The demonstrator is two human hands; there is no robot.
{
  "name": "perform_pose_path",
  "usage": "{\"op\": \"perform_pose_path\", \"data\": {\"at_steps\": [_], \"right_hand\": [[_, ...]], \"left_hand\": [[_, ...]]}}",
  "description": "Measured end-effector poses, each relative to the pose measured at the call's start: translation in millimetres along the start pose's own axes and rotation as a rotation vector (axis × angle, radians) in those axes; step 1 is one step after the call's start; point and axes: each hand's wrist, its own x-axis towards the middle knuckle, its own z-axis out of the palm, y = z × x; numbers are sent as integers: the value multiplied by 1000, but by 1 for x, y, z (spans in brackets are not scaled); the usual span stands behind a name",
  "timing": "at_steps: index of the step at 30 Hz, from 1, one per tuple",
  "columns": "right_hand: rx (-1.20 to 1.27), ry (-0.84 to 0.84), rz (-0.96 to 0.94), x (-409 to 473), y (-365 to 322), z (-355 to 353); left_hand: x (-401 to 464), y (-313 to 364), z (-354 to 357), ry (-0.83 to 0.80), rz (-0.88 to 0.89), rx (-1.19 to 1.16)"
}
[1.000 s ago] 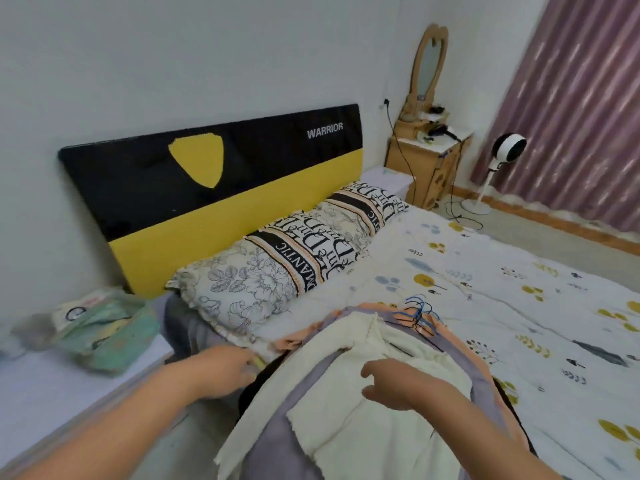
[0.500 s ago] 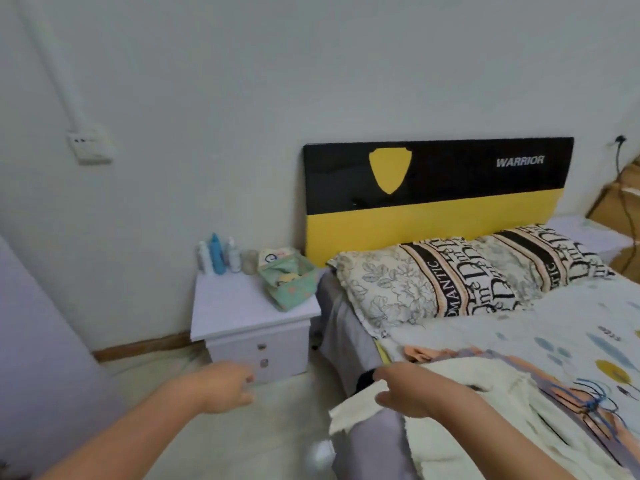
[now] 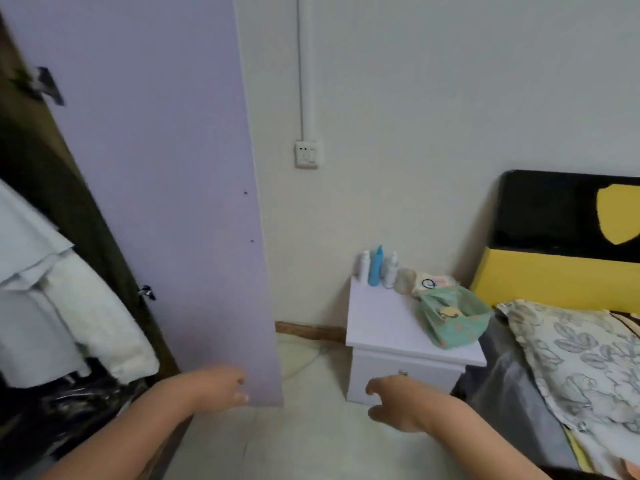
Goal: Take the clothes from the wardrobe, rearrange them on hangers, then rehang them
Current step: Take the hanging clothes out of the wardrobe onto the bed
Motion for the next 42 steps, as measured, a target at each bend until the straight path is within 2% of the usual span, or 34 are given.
{"op": "perform_pose_path", "data": {"at_steps": [6, 13, 20, 24, 29, 36, 39, 42], "right_hand": [[-102, -76, -160, 71, -82, -18], [-282, -107, -386, 162, -171, -65], [-361, -99, -596, 227, -278, -109], [-364, -13, -722, 242, -339, -128], [-168, 168, -899, 250, -419, -155], [256, 519, -1091, 238, -539, -204], [363, 616, -1091, 231, -583, -221], [365, 609, -1011, 230, -617, -227]], "left_hand": [[-23, -102, -3, 14, -187, -138], [-50, -187, -5, 86, -415, -354], [-71, -242, -26, 325, -628, -534], [-84, -266, -37, 451, -716, -581], [-88, -314, -59, 490, -707, -612], [-96, -395, -119, 752, -604, -511], [-105, -427, -146, 878, -572, -415], [-113, -454, -168, 973, -546, -358]]}}
